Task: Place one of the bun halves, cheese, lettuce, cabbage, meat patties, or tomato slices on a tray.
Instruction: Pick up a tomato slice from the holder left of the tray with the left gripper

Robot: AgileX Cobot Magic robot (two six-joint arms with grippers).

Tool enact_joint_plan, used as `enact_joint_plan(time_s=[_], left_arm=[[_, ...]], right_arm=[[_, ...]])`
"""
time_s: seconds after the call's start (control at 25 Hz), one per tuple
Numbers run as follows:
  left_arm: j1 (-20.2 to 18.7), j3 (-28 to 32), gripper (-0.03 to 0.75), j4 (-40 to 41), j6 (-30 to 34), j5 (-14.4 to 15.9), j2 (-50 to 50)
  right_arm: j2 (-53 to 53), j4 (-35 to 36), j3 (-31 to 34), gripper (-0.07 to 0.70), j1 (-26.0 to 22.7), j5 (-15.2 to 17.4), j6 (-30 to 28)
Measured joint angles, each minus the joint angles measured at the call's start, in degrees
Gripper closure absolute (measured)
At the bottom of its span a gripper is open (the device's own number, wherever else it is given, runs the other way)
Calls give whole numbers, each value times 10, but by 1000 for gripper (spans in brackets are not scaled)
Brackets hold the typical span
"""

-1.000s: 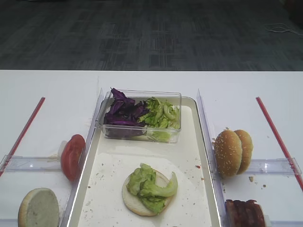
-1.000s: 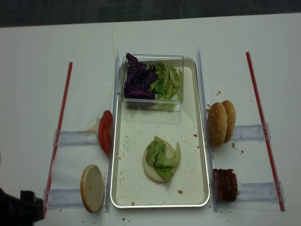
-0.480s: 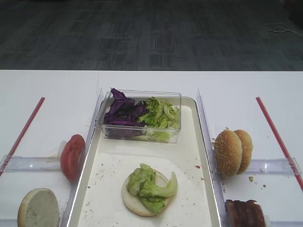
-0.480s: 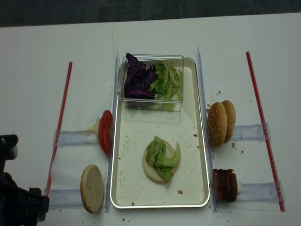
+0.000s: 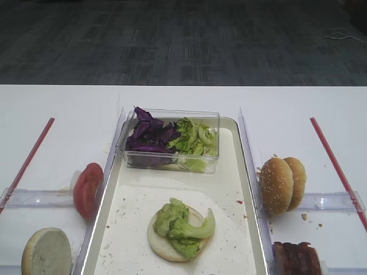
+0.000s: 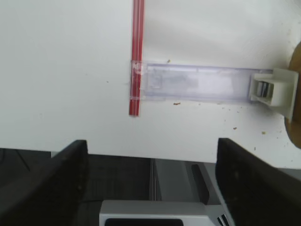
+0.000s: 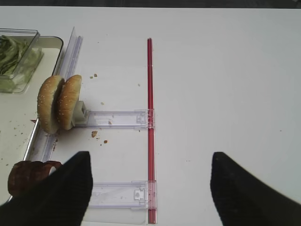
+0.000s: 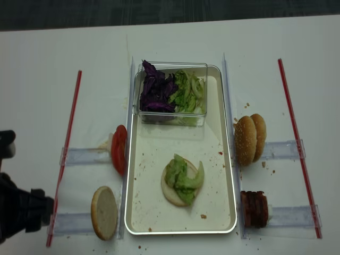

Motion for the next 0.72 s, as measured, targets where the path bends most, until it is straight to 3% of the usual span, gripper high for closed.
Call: enact_joint_plan(time_s=[0.28, 0.72], left_arm=[[0, -89, 169, 7, -1, -37, 142], [-4, -261, 169, 13, -1, -44, 328]], right_arm=[[0, 0, 0, 73, 0, 1, 0], [0, 0, 0, 73, 0, 1, 0]])
